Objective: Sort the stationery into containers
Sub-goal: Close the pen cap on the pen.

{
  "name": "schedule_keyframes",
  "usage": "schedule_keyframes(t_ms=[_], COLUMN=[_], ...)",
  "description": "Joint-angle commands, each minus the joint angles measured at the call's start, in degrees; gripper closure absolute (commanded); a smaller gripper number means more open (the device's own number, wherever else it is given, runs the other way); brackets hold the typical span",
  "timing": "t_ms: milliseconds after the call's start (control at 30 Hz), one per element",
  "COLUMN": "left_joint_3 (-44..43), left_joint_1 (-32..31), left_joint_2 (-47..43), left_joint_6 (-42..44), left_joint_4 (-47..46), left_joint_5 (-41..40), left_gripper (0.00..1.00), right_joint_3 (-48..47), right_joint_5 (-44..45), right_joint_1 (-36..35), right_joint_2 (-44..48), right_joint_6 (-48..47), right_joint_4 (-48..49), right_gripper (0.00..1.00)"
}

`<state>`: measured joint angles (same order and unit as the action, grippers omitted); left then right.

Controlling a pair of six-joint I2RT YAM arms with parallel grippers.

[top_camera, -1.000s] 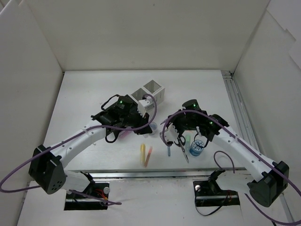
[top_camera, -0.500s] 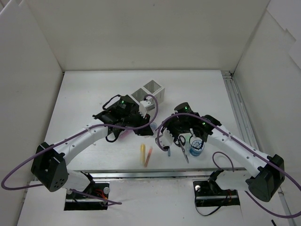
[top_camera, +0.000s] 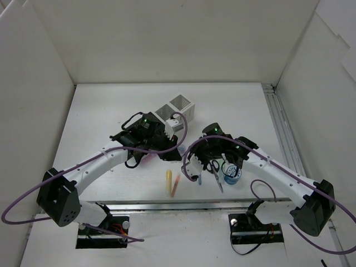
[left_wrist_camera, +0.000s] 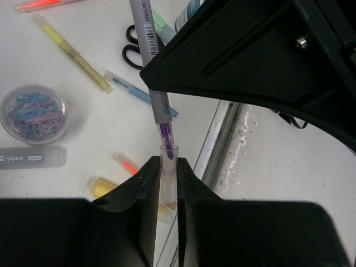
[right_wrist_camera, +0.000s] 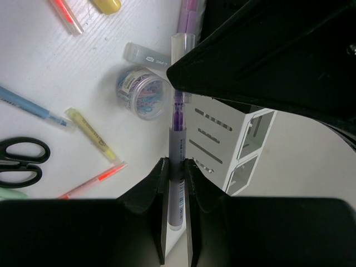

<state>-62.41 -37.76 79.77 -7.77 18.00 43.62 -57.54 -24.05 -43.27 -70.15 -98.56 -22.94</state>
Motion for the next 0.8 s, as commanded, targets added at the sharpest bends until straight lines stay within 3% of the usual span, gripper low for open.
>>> schedule_keyframes(t_ms=[0,233,433,600,767], left_joint_3=[-3.07,-4.38,-5.35,-6.58,-5.35], left_joint_1=[0.49,0.49,0.49,0.49,0.49], left_joint_2=[-2.25,-0.58,0.48,2.41,2.50], left_joint_6=[-0.14,-1.11,-3.04,-4.36,-5.24], left_joint_4=[-2.62,-2.71,-3.32,-2.35,-7.34], left_joint_5=[0.60,0.77,0.60,-0.73,0.94], left_gripper=[1.00,1.00,1.00,1.00,1.00], right_joint_3=[-1.79,-1.44,-3.19,-0.83,-0.47], right_joint_5=[-1.52,-4.07,0.40,4.89,0.69], right_joint_1=[-0.85,-2.26,-4.98,-7.09,-8.06], right_joint_2=[0.19,0.63,-2.01,-2.01,-2.01], right_joint_6=[0.30,0.30,3.11,-2.77,-1.99], right_joint_4=[1.05,1.14,1.05,1.05,1.14], right_gripper=[1.00,1.00,1.00,1.00,1.00])
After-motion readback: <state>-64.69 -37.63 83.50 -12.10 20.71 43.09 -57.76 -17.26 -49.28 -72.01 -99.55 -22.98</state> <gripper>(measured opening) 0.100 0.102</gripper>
